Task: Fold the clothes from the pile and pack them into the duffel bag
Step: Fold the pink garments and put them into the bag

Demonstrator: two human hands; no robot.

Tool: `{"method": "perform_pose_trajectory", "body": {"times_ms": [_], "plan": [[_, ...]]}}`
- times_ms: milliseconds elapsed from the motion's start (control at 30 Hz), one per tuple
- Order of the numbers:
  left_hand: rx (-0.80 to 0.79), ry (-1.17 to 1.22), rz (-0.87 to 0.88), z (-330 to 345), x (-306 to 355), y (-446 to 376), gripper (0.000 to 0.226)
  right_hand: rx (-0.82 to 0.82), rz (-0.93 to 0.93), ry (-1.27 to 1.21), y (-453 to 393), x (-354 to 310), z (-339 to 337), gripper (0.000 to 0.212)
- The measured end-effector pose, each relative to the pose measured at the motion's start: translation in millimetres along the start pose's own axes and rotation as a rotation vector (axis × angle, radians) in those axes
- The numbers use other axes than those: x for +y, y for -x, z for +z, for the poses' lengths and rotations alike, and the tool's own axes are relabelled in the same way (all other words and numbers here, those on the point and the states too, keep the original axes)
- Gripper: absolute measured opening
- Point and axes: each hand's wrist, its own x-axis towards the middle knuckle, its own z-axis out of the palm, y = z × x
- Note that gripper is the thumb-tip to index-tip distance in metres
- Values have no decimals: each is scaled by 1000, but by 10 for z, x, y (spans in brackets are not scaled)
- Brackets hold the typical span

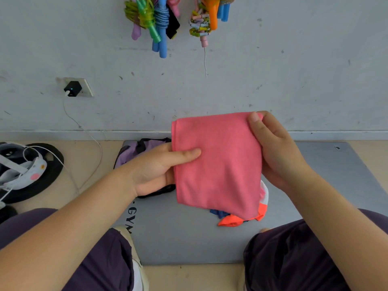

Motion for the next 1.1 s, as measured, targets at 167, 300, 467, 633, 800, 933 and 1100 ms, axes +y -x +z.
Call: {"method": "perform_pose_trajectory", "body": {"times_ms": [167, 300, 467, 633, 800, 933, 1100], "plan": [[73, 29, 103, -123, 66, -9, 34, -336, 336, -60, 44, 27, 9, 53], [247, -198, 177, -156, 107, -6, 47, -254, 271, 40, 51, 22, -2, 43], [510, -258, 332, -186, 54, -93, 71, 81, 140, 192, 27, 69, 74, 50], [353, -442, 352, -248, 38, -75, 55, -135, 100, 162, 43, 14, 52, 42], [427, -936, 355, -280, 26, -88, 50, -129, 57, 764, 10, 93, 51, 47], [449, -913, 297, -317, 112, -52, 23, -187, -36, 716, -2, 55, -20, 17], [250, -391, 157, -325, 134, -11, 40, -369, 159, 205, 25, 38, -84, 27]]}}
